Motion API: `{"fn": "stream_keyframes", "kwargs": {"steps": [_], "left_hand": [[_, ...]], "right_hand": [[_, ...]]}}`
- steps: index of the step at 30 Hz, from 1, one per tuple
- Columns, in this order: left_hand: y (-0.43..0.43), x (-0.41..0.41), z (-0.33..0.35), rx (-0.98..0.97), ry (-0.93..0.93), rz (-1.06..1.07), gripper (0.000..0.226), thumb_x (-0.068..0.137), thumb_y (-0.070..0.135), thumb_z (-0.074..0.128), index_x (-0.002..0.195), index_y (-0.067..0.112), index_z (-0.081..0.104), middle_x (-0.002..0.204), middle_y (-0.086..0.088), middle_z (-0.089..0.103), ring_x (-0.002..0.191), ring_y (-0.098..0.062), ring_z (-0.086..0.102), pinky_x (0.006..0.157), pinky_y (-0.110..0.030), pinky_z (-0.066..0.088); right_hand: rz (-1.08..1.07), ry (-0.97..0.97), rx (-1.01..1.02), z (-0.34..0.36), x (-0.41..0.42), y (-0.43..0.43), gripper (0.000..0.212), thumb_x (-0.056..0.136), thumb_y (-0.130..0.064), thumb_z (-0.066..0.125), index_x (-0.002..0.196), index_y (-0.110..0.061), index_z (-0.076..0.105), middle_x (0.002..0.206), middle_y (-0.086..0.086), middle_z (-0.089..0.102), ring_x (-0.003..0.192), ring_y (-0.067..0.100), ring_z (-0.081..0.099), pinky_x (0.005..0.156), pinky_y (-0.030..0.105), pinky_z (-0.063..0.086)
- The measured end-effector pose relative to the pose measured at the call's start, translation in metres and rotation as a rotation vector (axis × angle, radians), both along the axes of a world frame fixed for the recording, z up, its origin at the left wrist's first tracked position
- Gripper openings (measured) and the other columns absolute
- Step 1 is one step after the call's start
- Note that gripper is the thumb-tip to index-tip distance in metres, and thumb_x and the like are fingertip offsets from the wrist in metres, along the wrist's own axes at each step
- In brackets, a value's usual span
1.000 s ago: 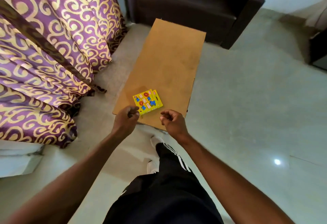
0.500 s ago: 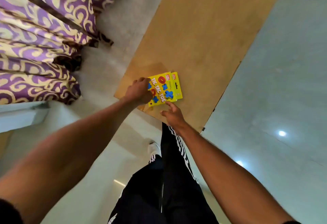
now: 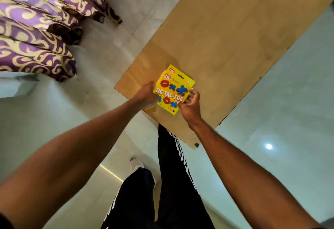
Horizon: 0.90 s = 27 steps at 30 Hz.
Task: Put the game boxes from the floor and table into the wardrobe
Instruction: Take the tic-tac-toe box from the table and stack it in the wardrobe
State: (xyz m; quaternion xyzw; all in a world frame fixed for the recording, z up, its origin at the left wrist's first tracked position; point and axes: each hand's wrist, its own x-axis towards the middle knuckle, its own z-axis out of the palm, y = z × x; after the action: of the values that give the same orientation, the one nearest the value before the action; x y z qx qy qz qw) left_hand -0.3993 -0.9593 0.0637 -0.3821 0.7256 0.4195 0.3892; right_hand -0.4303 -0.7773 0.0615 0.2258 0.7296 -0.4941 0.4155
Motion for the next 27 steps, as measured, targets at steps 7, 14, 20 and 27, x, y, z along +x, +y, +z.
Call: {"fn": "stream_keyframes", "kwargs": {"steps": [7, 14, 20, 27], "left_hand": [[0.017, 0.046, 0.01, 0.217, 0.089, 0.468, 0.042, 0.069, 0.005, 0.064, 0.11, 0.013, 0.054, 0.105, -0.003, 0.067, 0.097, -0.02, 0.065, 0.088, -0.043, 0.057], [0.02, 0.151, 0.102, 0.198, 0.228, 0.761, 0.051, 0.078, -0.007, 0.059, 0.127, 0.004, 0.051, 0.112, -0.012, 0.066, 0.085, -0.014, 0.063, 0.063, -0.024, 0.048], [0.033, 0.294, 0.185, 0.051, 0.368, 0.992, 0.053, 0.082, -0.009, 0.059, 0.133, 0.006, 0.048, 0.113, -0.012, 0.067, 0.093, -0.02, 0.065, 0.068, -0.028, 0.049], [0.065, 0.489, 0.278, -0.308, 0.507, 1.168, 0.043, 0.087, 0.007, 0.066, 0.128, 0.012, 0.052, 0.11, -0.006, 0.067, 0.092, -0.018, 0.066, 0.07, -0.025, 0.052]], "right_hand": [[0.151, 0.107, 0.011, 0.017, 0.012, -0.01, 0.081, 0.075, 0.008, 0.065, 0.141, -0.024, 0.03, 0.131, 0.001, 0.059, 0.109, 0.017, 0.066, 0.09, 0.044, 0.058], [0.503, 0.239, -0.107, 0.097, 0.066, -0.023, 0.083, 0.079, 0.002, 0.07, 0.148, -0.023, 0.033, 0.134, -0.006, 0.053, 0.11, 0.007, 0.059, 0.087, 0.022, 0.055], [0.863, 0.374, -0.233, 0.166, 0.165, -0.035, 0.065, 0.073, -0.019, 0.074, 0.133, -0.035, 0.055, 0.144, 0.001, 0.048, 0.13, 0.018, 0.05, 0.107, 0.046, 0.046], [1.259, 0.541, -0.466, 0.258, 0.313, -0.067, 0.054, 0.08, -0.009, 0.075, 0.126, -0.036, 0.062, 0.143, -0.005, 0.042, 0.132, 0.017, 0.046, 0.111, 0.043, 0.043]]}}
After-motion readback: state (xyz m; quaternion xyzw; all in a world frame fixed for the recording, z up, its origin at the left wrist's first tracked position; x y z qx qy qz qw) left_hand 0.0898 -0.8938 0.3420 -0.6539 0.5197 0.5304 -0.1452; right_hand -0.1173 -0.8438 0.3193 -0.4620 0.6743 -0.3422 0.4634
